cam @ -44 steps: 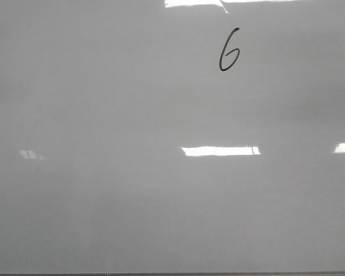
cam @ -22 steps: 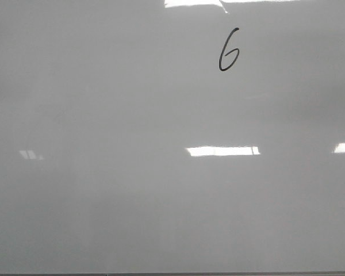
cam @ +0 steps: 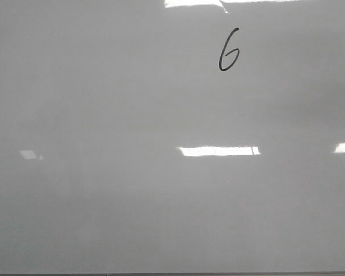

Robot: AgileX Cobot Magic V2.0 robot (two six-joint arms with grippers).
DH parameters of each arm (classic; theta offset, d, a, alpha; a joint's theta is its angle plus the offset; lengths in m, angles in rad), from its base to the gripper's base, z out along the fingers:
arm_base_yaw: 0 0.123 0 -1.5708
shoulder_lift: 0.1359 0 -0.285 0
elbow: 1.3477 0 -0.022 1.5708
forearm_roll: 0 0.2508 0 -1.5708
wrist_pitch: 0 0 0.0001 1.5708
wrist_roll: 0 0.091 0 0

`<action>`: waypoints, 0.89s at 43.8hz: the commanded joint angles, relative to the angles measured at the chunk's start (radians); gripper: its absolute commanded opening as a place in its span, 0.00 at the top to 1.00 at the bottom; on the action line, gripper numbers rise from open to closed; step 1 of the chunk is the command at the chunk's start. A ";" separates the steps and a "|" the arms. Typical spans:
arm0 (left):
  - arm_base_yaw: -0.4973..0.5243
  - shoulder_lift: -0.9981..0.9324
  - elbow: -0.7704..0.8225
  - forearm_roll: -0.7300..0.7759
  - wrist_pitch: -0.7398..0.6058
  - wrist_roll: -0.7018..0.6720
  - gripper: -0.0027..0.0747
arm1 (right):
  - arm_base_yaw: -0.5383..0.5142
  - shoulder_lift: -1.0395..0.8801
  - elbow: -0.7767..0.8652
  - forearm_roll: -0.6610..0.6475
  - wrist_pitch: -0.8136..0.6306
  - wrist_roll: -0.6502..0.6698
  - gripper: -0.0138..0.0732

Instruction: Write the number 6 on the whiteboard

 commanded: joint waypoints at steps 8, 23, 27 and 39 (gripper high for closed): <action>0.068 -0.258 0.306 -0.026 -0.238 -0.020 0.99 | -0.005 0.005 -0.022 -0.017 -0.055 -0.010 0.92; 0.078 -0.363 0.520 -0.045 -0.434 -0.018 0.99 | -0.005 0.005 -0.022 -0.017 -0.053 -0.010 0.92; 0.078 -0.363 0.560 -0.045 -0.479 -0.018 0.99 | -0.005 0.005 -0.022 -0.017 -0.053 -0.010 0.92; 0.078 -0.361 0.557 -0.045 -0.448 -0.018 0.99 | -0.005 0.006 -0.022 -0.017 -0.054 -0.010 0.92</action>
